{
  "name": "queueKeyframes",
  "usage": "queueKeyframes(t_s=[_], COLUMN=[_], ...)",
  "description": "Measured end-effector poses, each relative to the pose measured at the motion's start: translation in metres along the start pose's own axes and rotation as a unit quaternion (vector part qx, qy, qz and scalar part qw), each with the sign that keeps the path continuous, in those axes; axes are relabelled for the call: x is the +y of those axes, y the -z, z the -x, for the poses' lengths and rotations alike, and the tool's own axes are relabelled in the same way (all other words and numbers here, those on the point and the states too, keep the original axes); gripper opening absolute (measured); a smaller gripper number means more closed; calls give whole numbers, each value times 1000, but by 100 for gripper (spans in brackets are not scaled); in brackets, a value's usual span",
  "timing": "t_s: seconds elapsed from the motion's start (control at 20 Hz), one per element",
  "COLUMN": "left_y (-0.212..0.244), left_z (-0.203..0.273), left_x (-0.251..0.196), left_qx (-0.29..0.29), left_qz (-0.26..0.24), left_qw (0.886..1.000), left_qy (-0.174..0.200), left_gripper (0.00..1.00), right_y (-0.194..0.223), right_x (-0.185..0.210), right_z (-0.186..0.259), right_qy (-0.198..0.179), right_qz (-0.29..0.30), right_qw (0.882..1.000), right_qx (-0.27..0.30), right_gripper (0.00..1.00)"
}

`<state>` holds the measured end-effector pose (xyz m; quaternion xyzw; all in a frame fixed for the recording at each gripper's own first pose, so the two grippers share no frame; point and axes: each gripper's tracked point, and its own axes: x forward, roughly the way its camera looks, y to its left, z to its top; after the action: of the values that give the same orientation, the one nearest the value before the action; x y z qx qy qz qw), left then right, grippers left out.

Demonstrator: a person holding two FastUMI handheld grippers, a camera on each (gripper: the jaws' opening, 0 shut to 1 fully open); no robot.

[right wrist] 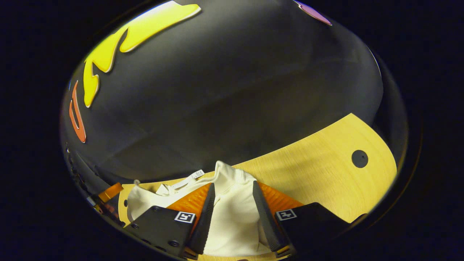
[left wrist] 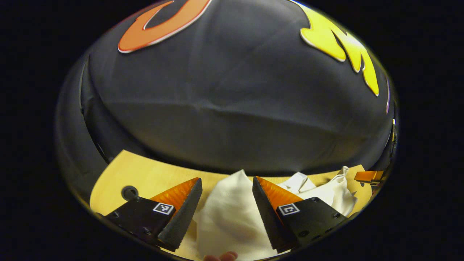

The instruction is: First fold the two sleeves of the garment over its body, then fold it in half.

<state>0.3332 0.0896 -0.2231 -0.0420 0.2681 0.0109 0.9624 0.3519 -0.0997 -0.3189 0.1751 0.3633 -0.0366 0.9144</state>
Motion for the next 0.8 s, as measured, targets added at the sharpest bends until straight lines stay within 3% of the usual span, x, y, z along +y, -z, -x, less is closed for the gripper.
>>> queueKeyframes(t_s=[0.05, 0.1, 0.15, 0.2, 0.35, 0.45, 0.6, 0.65, 0.8], left_y=[-13, -18, -29, -41, -74, -111, -161, -169, -188], left_z=[10, 19, 33, 50, 110, 166, 255, 282, 350], left_x=[7, 9, 13, 18, 19, 5, -16, -27, -59], left_qx=[-14, -22, -37, -56, -110, -153, -226, -244, -277], left_qz=[-3, -5, -3, 2, 11, 3, -20, -35, -43], left_qw=[1000, 1000, 999, 998, 993, 988, 974, 969, 960], left_qy=[-7, -15, -26, -34, -37, -19, -14, -14, 13], left_gripper=[91, 93, 93, 94, 94, 94, 95, 100, 97], right_y=[-4, -7, -13, -20, -43, -62, -89, -96, -97], right_x=[0, 3, 7, 12, 35, 59, 93, 104, 141], right_z=[10, 25, 41, 61, 130, 183, 270, 301, 370], right_qy=[4, 5, 2, -1, -17, -31, -45, -41, -62], right_qz=[8, 15, 22, 32, 55, 65, 107, 128, 157], right_qw=[1000, 1000, 999, 998, 993, 987, 970, 963, 943], right_qx=[-10, -22, -39, -55, -107, -146, -212, -236, -286], right_gripper=[63, 73, 70, 86, 87, 87, 88, 88, 88])
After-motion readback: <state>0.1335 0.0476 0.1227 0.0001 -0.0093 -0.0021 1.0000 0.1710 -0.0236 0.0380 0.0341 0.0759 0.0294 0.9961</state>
